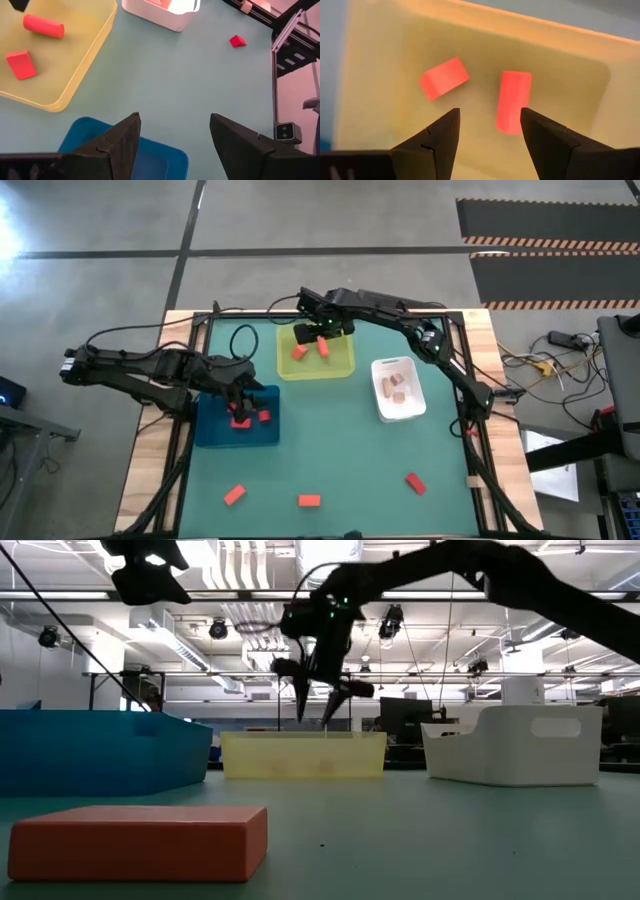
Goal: Sort & place blocks by color
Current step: Put the orange block into the yellow bin
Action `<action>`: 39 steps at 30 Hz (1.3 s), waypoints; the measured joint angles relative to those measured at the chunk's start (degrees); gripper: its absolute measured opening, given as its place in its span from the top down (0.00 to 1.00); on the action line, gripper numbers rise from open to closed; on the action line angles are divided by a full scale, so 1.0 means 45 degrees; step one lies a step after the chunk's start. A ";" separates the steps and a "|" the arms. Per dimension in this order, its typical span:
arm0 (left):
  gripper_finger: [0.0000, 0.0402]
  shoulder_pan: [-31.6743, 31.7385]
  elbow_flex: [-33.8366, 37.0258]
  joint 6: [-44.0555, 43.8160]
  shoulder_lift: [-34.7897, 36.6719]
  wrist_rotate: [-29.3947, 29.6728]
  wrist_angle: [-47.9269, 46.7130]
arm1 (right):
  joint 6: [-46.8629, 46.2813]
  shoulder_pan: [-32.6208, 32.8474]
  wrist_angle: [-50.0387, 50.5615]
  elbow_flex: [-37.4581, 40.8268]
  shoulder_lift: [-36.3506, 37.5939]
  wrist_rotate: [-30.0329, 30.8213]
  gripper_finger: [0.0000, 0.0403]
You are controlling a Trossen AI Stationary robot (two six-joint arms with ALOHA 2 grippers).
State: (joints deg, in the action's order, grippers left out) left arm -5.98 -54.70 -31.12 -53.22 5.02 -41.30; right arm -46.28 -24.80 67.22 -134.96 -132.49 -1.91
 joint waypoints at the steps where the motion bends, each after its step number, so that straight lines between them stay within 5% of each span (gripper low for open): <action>1: 0.44 0.0000 0.0000 0.0046 -0.0019 0.0000 -0.0014 | 0.0014 0.0120 0.0016 0.0000 0.0158 0.0003 0.50; 7: 0.44 0.0000 0.0181 0.0118 -0.0154 -0.0034 -0.0067 | 0.0081 0.1302 0.0362 0.0000 0.1132 -0.0161 0.50; 14: 0.44 0.0000 0.0296 -0.0143 -0.0144 -0.0845 -0.1001 | 0.0169 0.3161 0.3196 0.0000 0.2444 0.0258 0.50; 25: 0.44 -0.0402 0.0205 -0.4270 -0.0750 -0.2455 -0.1272 | 0.0621 0.5304 0.5049 0.0019 0.4299 0.2476 0.50; 39: 0.44 -0.4658 -0.0905 -0.8738 -0.3887 -0.4734 -0.1270 | 0.1604 0.6932 0.5076 0.0029 0.6318 0.4814 0.50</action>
State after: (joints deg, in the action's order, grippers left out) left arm -26.94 -58.77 -70.44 -70.71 -16.29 -47.02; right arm -39.06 6.39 90.06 -134.82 -104.06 19.76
